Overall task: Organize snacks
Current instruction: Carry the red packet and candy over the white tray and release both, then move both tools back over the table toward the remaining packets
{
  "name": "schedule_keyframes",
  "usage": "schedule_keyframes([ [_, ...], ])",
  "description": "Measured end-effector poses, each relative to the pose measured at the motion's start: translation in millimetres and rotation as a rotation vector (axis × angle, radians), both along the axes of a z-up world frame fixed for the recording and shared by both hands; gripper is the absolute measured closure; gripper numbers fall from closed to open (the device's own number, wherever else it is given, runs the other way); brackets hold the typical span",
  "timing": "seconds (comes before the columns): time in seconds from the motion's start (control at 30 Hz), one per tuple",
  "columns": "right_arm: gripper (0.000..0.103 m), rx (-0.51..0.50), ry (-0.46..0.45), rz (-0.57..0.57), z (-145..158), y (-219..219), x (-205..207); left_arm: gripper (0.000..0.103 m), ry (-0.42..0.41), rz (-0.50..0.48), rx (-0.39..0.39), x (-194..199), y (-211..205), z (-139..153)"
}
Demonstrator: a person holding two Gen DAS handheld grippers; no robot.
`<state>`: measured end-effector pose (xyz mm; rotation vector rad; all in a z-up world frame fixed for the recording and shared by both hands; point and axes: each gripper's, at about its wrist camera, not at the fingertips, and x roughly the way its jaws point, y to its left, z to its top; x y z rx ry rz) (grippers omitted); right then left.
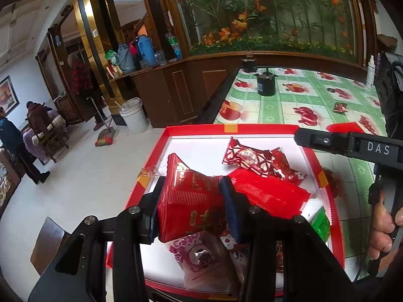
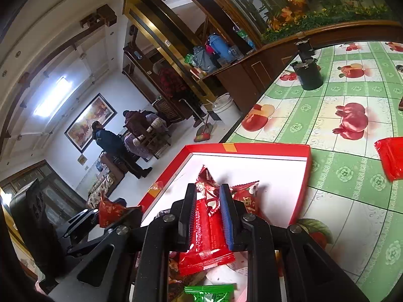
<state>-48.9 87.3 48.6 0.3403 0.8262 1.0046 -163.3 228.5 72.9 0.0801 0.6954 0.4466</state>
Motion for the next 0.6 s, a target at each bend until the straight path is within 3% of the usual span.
schedule_keyframes([
  [0.2, 0.082, 0.000, 0.010, -0.014, -1, -7, 3, 0.060, -0.023, 0.030, 0.035, -2, 2, 6],
  [0.3, 0.082, 0.007, 0.014, -0.020, -1, -10, 5, 0.054, -0.036, 0.038, 0.049, -2, 2, 9],
  [0.6, 0.082, 0.025, 0.014, -0.014, 3, -14, 0, 0.053, -0.040, 0.041, 0.064, -2, 1, 10],
])
